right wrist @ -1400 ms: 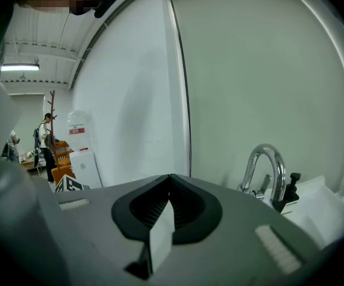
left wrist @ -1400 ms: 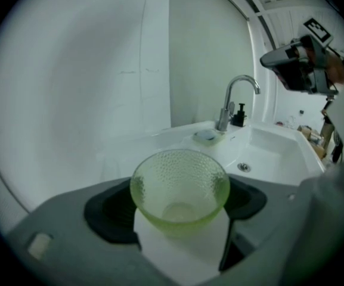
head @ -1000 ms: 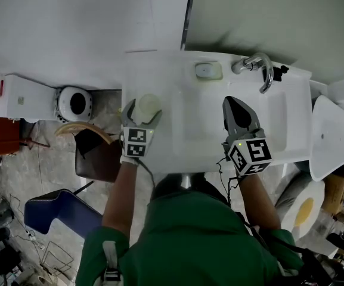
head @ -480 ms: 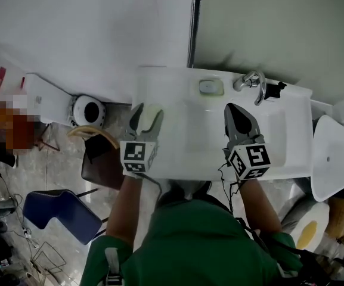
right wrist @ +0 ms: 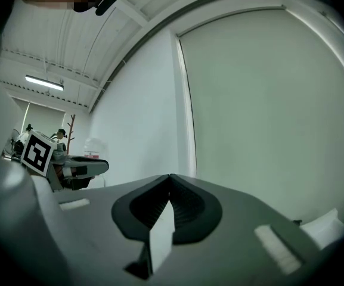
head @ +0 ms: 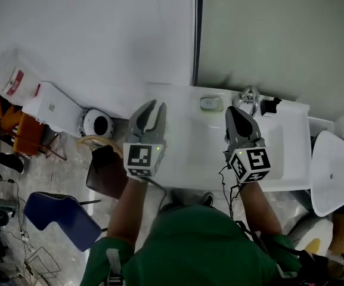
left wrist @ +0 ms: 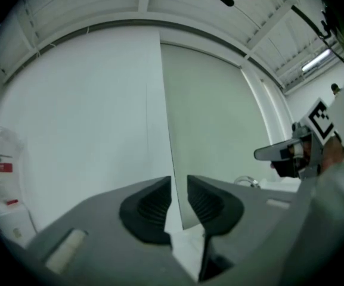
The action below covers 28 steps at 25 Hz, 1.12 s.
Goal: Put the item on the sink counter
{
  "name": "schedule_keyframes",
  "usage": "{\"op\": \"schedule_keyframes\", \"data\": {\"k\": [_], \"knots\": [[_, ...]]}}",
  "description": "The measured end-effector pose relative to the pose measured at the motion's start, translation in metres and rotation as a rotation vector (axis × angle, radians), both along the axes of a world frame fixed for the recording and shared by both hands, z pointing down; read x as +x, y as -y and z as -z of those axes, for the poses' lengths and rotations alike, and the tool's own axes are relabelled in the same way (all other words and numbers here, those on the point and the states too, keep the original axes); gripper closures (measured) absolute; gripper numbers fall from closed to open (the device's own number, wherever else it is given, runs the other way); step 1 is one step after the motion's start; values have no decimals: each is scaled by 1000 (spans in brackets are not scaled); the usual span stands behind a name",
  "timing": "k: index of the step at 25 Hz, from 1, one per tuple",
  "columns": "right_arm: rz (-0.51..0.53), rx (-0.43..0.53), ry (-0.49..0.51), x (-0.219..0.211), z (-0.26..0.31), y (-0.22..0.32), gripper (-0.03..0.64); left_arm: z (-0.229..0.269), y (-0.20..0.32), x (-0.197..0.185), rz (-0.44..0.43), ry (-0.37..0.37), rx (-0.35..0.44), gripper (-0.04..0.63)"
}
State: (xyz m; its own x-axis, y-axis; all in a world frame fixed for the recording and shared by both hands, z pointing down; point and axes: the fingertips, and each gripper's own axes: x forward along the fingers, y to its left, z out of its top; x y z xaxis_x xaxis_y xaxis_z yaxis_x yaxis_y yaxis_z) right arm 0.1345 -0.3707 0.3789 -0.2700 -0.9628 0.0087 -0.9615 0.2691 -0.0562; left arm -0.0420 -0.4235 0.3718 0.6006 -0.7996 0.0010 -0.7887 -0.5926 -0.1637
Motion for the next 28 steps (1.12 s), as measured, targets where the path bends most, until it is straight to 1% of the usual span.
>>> {"op": "schedule_keyframes", "data": {"k": [4,9,13,17,22,28], "knots": [[-9,57,-12,8,27,-9,620,30,-7,7,-3,-11,65,538],[-6,145,-41,16,67,-32,620,60,-16,14,9,-29,103,597],[-30,229,-85,26,101,-41,620,89,-22,20,3,-47,157,597],[-55,288,-97,36,126,-51,620,112,-35,25,-13,-49,207,597],[-62,314,-95,37,138,-57,620,124,-43,21,-15,-58,230,597],[-52,311,-90,30,135,-62,620,121,-47,16,-6,-54,223,597]]}}
